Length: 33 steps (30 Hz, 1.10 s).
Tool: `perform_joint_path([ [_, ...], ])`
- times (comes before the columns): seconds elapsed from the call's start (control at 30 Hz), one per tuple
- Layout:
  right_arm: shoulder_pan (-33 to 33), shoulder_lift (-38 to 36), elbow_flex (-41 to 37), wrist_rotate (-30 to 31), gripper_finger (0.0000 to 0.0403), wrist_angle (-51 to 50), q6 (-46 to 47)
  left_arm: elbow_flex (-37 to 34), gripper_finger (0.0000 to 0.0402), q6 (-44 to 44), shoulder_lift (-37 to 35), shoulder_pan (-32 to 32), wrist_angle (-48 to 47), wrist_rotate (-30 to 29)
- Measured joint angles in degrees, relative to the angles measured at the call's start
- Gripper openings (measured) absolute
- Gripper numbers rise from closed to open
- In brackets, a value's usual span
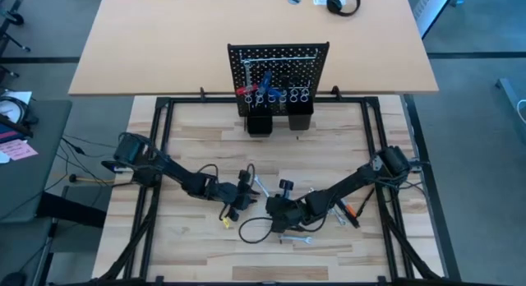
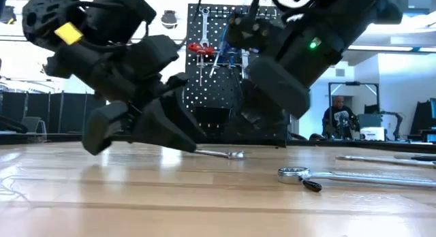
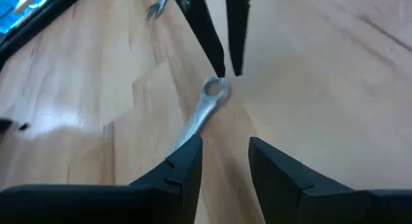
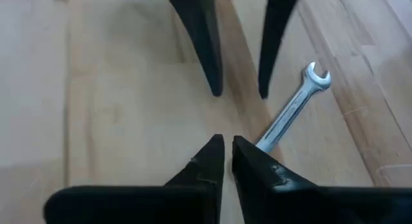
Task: Hang tools onto peg board
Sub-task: Hang the wrench on the pegboard
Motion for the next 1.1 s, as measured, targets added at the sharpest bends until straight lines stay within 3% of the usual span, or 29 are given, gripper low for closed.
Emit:
perform_joint_path([
  [0.13,0.8,-1.4,0.0,0.5,0.0048,-0.5,-0.2,3.0,0.0121,1.5,2.3,0.0,0.1,0.0],
  [0.3,0.8,-3.8,0.1,0.2,0.0058,-3.8,6.0,4.9,0.0121,1.5,4.1,0.0,-0.1,-0.2],
  [0.47,-0.6,-3.4,0.0,-4.2,0.0118,-7.7,13.3,4.9,0.0121,1.4,4.0,0.2,-0.2,-0.5],
  [0.6,-2.6,-2.7,-2.7,-10.2,0.0192,-4.2,14.2,4.9,0.0121,1.3,4.0,1.3,-0.3,-0.7],
  [0.77,-4.1,-2.7,-7.4,-11.8,0.026,4.4,16.8,4.9,0.0121,0.3,4.1,2.9,0.1,-0.4],
  [1.1,-5.9,-3.0,-13.6,-18.8,0.0269,19.9,18.9,11.4,0.0121,1.2,13.7,3.4,1.5,2.8],
])
